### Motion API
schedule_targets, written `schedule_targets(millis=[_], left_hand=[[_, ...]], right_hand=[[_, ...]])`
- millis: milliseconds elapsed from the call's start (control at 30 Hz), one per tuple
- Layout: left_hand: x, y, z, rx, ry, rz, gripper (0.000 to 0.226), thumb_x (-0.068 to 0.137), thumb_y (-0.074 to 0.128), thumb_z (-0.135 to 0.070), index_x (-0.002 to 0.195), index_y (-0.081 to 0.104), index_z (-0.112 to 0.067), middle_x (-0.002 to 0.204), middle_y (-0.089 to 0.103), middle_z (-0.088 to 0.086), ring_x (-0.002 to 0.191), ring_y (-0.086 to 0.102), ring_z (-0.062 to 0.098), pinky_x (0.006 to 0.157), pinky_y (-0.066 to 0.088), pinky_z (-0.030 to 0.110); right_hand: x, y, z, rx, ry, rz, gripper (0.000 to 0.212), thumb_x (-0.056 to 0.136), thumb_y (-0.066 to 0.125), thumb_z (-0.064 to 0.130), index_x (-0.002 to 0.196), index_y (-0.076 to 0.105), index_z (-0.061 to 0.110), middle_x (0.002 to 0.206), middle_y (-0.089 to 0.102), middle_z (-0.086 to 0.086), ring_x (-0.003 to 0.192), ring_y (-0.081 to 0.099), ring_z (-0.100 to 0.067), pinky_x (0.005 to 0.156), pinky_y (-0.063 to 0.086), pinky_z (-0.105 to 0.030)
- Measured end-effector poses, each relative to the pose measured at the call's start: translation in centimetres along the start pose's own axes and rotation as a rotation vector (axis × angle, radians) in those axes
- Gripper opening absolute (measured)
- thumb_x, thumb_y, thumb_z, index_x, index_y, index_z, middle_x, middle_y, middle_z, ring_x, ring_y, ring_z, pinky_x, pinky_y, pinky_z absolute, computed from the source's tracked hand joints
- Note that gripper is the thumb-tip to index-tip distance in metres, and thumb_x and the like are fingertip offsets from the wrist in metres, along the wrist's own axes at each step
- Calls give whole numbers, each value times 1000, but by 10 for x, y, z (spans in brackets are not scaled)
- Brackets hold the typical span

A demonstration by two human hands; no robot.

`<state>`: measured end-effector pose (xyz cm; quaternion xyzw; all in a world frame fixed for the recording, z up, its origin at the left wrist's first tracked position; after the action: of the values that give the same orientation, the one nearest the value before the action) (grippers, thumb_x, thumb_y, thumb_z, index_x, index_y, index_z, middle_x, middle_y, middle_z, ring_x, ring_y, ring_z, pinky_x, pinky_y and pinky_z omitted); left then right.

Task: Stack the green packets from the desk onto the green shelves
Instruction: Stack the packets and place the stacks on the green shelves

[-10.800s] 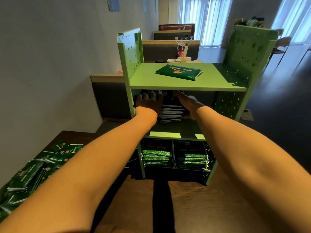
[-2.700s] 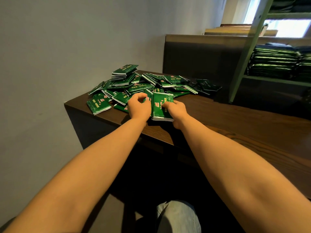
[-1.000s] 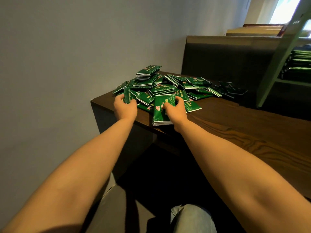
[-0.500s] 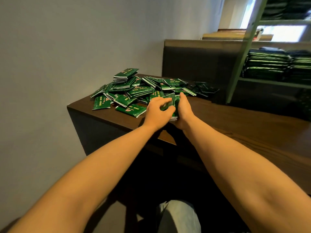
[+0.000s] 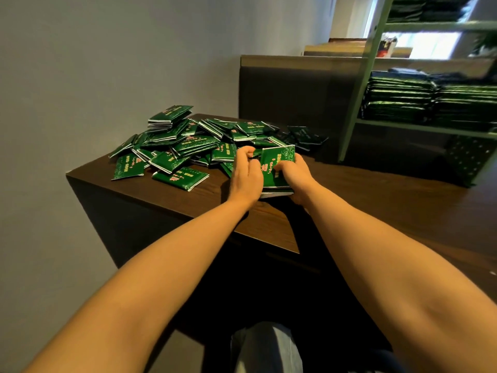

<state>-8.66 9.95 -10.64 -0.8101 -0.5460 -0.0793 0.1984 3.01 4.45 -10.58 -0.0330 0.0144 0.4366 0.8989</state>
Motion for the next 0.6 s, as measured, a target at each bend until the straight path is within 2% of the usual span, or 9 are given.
schedule_targets(millis=[67,167,233,333,400,467,533,567,600], left_hand=[[13,-11,16,366,-28,-104,36,97,42,-26,132,47,-20,135,48,7,127,43,26,105,34,40],[24,-23,41,804,-237,-17,50,98,43,-42,147,33,-36,151,34,13,142,24,33,115,16,53],[26,-21,52,899,-346,76,55,99,37,-53,152,25,-42,159,21,19,148,10,40,117,7,56],[29,-15,55,943,-326,100,50,99,37,-57,147,40,-41,161,23,16,150,6,39,119,-1,57],[30,-17,54,876,-280,27,43,99,42,-53,136,57,-35,153,42,11,150,13,36,119,-3,57],[30,-21,54,773,-253,-55,31,99,49,-47,111,71,-29,132,62,7,146,27,34,120,-2,56],[28,-25,51,690,-237,-130,22,97,57,-39,83,69,-27,103,70,3,129,48,32,121,-1,55],[27,-27,51,665,-222,-162,22,96,60,-34,75,64,-27,92,70,1,119,55,30,122,-2,53],[26,-28,48,643,-203,-179,20,95,61,-30,75,62,-27,87,68,-1,111,59,28,122,-2,51]], right_hand=[[2,-7,-4,-18,-34,-32,29,91,49,-7,87,56,20,99,69,-11,108,69,-36,101,54,-55],[3,-12,-6,20,-18,-45,30,94,47,-8,84,50,20,91,64,-8,99,67,-34,100,53,-58],[6,-13,-7,38,-12,-41,29,95,47,-7,85,50,20,89,62,-6,95,66,-31,100,54,-58],[7,-12,-7,31,-21,-52,29,95,47,-6,82,49,20,88,61,-6,95,64,-32,101,52,-59],[5,-14,-6,35,-14,-51,30,95,48,-6,81,48,20,87,60,-6,96,63,-32,100,51,-59],[3,-14,-6,57,-4,-35,23,96,48,-6,85,51,14,88,59,-7,95,62,-33,99,52,-59],[2,-14,-6,54,-3,-34,9,95,48,-6,101,53,-2,90,58,-10,94,60,-33,100,49,-63],[1,-14,-6,53,0,-39,13,94,49,-6,106,52,-5,92,58,-12,94,59,-34,100,48,-64],[0,-13,-5,48,-5,-34,10,92,49,-6,101,54,-3,94,59,-13,93,59,-34,100,48,-65]])
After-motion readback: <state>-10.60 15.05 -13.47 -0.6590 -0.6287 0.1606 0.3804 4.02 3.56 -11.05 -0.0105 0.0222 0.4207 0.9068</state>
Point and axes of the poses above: each hand's wrist, its own x-axis towards the middle knuckle, its own y-axis out of the palm, z = x × y, the point moved 4 cm from there along x, towards the middle knuckle
